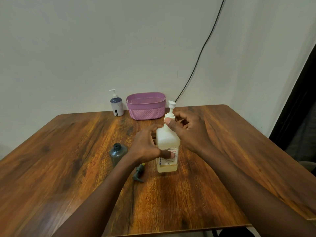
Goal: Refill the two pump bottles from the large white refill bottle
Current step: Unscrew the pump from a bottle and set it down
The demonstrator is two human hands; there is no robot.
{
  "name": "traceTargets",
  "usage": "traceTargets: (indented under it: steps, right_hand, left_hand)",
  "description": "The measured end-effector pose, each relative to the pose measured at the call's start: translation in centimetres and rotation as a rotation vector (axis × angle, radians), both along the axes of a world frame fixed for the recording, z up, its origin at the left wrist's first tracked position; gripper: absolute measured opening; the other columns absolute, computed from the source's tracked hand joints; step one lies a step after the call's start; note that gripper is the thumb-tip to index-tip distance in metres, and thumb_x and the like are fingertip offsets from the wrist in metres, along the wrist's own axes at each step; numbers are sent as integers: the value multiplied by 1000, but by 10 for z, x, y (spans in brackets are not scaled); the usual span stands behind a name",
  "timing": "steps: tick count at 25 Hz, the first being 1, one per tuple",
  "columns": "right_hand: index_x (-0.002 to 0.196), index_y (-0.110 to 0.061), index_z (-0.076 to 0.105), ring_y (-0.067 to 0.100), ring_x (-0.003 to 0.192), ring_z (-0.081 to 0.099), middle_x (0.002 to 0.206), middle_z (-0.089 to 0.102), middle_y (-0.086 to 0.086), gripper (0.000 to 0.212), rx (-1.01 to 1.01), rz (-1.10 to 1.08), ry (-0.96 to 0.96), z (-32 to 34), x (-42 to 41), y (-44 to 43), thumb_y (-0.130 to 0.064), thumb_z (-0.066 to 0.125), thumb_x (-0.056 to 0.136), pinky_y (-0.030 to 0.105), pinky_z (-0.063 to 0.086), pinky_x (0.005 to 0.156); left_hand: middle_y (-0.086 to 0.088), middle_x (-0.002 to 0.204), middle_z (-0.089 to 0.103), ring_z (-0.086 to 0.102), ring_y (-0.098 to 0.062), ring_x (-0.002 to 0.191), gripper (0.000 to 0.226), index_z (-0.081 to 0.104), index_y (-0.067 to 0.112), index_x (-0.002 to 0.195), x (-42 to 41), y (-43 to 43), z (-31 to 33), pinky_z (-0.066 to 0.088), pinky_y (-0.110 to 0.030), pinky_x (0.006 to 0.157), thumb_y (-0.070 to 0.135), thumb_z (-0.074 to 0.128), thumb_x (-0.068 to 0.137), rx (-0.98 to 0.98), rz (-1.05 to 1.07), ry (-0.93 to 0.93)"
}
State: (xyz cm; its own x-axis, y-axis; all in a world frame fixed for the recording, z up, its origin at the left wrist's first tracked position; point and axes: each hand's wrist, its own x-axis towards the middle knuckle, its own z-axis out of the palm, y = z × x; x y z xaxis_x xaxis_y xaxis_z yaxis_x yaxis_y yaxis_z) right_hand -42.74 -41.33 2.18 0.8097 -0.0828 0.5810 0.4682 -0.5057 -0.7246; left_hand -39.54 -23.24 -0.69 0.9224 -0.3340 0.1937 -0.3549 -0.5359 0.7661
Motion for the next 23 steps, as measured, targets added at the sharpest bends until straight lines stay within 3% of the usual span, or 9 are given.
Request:
traceTargets:
  steps: [5,9,13,16,20,23]
  right_hand:
    - [126,-23,68,16,86,67,100,73,-3,37,21,115,-8,13,-1,-5,-44,62,97,41,59,72]
    - [133,-21,64,13,81,67,102,72,-3,36,72,154,-16,20,-2,-10,-35,63,99,33,57,67]
    - [134,-11,62,22,75,68,105,70,4,34,211,236,-64,31,-6,-18,-21,61,102,43,62,65]
    - [134,-8,61,23,76,67,103,69,3,32,292,280,-99,41,-10,-23,-17,59,103,49,62,69]
    - [133,-3,60,24,77,66,99,67,11,31,357,308,-146,49,-14,-30,-11,59,103,49,62,72]
    - [131,-2,61,27,88,70,110,67,17,32,292,281,-177,43,-14,-35,-8,63,100,44,62,79]
  left_hand:
    - [11,116,67,64,-8,104,95,51,25,136,4,-2,-3,54,-20,75,26,99,54,29,-1,75]
    - [19,105,56,54,-3,99,85,50,30,130,9,-4,-7,44,-13,67,18,96,59,35,24,122]
    - [12,118,58,54,-8,107,85,49,32,130,14,-2,-13,46,-16,69,14,95,61,39,48,164]
    - [13,116,55,53,-10,108,89,47,29,136,15,-2,-14,46,-16,67,13,94,62,35,68,183]
    - [11,118,53,54,-12,112,93,44,25,141,14,-3,-13,51,-25,81,11,93,64,27,83,202]
    - [4,130,58,58,-18,119,96,43,25,143,13,-3,-12,53,-31,85,10,94,63,18,82,219]
